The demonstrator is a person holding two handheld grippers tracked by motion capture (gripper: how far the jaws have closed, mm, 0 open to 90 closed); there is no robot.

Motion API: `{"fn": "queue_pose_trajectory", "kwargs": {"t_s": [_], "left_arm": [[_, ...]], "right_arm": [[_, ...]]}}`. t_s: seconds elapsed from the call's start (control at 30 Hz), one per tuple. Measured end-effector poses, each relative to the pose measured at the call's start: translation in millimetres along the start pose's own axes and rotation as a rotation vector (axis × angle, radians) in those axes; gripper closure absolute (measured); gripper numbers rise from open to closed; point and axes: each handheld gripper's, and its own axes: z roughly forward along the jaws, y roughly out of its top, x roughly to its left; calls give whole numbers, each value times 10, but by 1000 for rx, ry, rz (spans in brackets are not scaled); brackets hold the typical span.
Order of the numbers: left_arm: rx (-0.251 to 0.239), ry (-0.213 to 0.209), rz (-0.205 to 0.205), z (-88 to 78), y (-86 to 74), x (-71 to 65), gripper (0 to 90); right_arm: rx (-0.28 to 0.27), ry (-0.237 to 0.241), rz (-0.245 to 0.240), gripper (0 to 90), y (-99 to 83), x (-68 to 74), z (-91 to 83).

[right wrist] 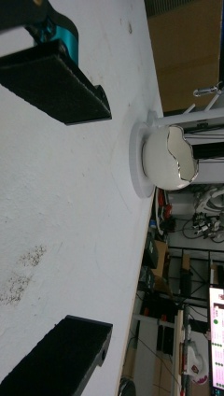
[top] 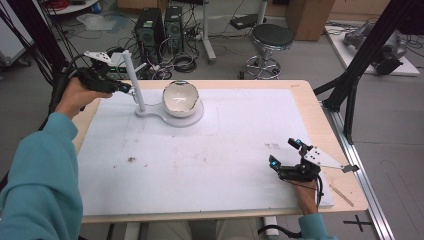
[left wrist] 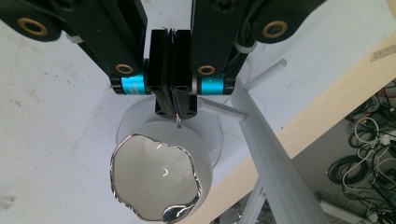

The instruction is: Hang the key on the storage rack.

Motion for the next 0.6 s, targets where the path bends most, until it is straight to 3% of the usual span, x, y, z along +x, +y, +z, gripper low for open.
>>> {"fn": "queue_pose_trajectory", "kwargs": {"t_s": [0.6], "left_arm": [[-2, 2, -17, 58, -42, 145, 882]], "right_arm": [[-2, -5, 7, 6, -1, -10, 0]]}}
